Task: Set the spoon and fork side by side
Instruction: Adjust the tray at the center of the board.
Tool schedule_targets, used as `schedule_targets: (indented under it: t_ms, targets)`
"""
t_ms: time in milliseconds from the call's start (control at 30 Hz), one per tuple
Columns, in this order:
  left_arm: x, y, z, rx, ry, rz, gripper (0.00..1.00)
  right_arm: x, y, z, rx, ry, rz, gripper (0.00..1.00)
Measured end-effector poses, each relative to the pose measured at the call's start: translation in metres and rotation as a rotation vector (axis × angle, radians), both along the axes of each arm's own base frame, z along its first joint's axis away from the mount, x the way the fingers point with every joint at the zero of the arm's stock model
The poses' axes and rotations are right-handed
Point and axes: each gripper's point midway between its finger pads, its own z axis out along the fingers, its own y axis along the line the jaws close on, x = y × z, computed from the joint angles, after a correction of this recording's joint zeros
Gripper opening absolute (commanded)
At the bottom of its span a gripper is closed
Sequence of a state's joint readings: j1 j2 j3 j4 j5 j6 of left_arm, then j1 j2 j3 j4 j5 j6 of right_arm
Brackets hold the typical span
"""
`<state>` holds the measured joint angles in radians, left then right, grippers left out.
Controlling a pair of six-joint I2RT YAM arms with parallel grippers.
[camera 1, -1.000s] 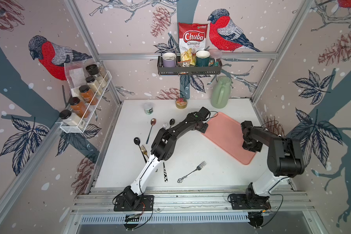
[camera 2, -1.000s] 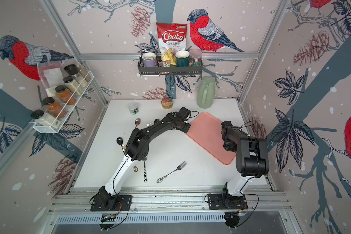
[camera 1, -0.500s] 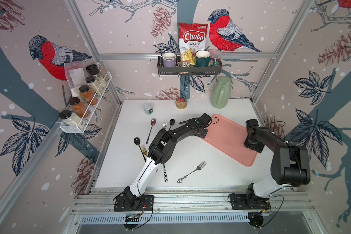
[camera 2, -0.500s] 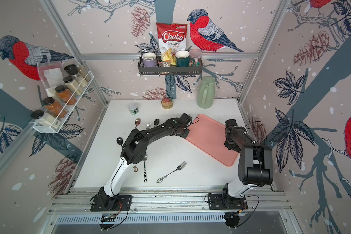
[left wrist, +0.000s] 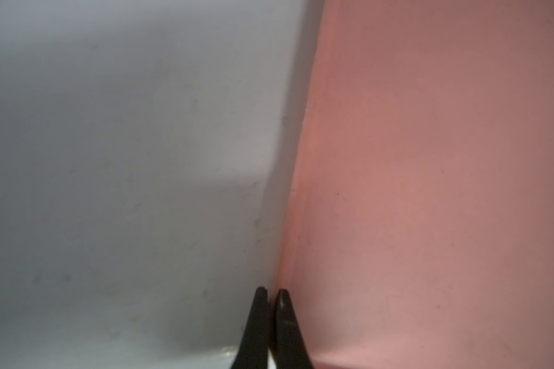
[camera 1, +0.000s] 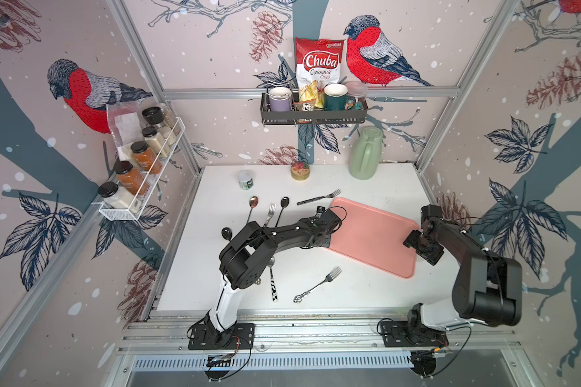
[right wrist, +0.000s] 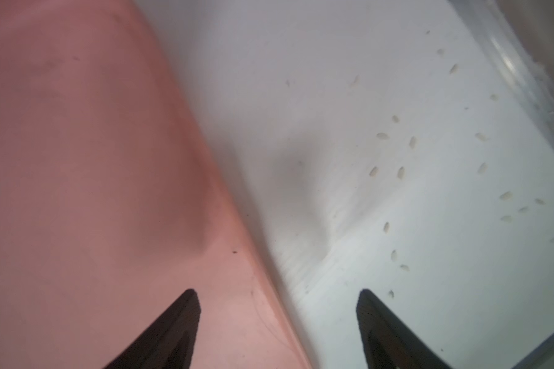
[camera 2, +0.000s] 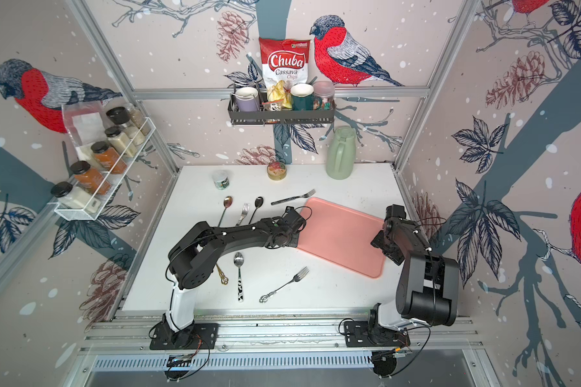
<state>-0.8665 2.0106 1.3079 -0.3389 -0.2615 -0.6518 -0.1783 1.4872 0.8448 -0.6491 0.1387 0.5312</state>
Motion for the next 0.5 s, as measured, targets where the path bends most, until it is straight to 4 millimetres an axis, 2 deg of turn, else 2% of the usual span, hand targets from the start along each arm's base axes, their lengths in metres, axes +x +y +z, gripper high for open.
schedule_targets:
  t_ms: [267, 500]
  targets:
    - [-0.021, 0.042, -0.002, -0.085, -0.032, 0.213, 0.0, 0.016, 0.03, -0.003, 0.046, -0.017, 0.076, 0.84]
    - [-0.04, 0.068, 0.0, -0.055, -0.012, 0.258, 0.0, 0.029, 0.048, -0.004, 0.066, -0.019, 0.131, 0.86]
